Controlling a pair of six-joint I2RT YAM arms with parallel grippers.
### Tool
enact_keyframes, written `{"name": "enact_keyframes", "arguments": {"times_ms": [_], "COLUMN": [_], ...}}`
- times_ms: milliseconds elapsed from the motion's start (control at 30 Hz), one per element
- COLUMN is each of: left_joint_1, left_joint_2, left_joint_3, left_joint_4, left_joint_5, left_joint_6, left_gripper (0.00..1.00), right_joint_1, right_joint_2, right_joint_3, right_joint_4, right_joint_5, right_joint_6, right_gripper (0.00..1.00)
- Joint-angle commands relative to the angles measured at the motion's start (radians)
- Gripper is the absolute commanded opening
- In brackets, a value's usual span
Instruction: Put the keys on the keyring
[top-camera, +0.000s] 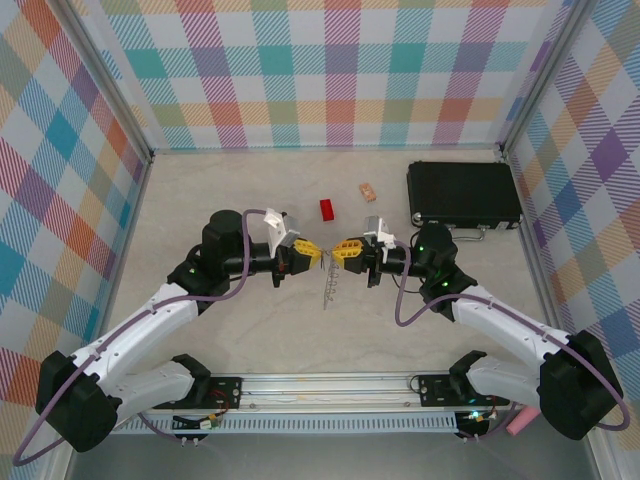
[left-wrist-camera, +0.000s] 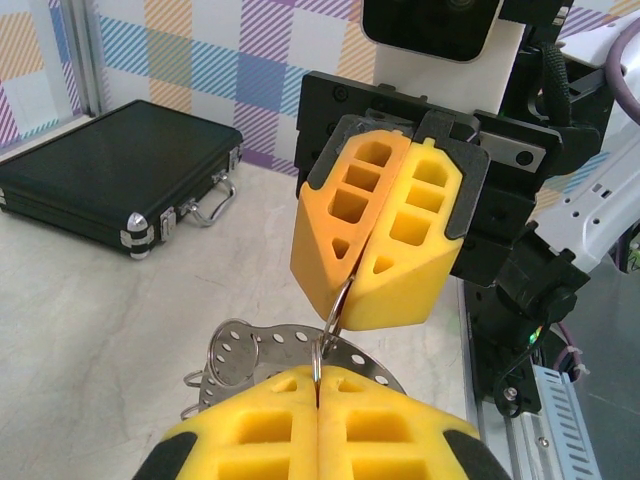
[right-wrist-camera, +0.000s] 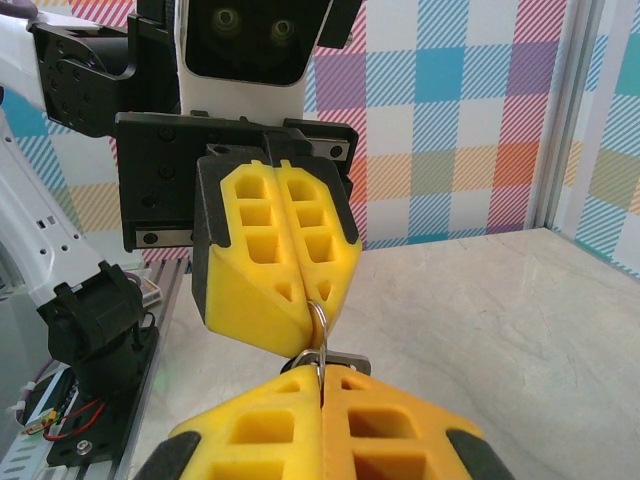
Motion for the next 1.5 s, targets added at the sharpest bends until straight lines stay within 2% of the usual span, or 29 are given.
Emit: {"name": "enact_keyframes", "arguments": {"times_ms": [0, 233, 800, 1200, 1467], "left_joint_1": [0.014, 0.013, 0.015, 0.013, 0.013], "left_joint_2": [-0.006, 0.001, -0.012, 0.014, 0.013], "left_joint_3": [-0.005, -0.005, -0.013, -0.002, -0.002], "left_joint_4": [0.047, 0.045, 0.041, 0.051, 0.058], "left_joint_5": [0.032, 0.054, -0.010, 0.049, 0.050], "left_joint_6": [-0.011, -0.011, -0.014, -0.015, -0.019], "left_gripper": [0.00, 0.00, 0.00, 0.00, 0.00], "right_joint_1": [0.003, 0.004, 0.003, 0.003, 0.003], "right_joint_2": [-0.010, -0.002, -0.015, -0.006, 0.001], "right_joint_3": [0.003, 0.006, -0.002, 0.003, 0.007], "right_joint_4": [0.052, 0.059, 0.055, 0.056, 0.060], "right_joint_5": [-0.020, -0.022, -0.012, -0.020, -0.023], "right_joint_6": [0.004, 0.009, 0.005, 0.009, 0.010], "right_gripper": [0.00, 0.00, 0.00, 0.00, 0.00]}}
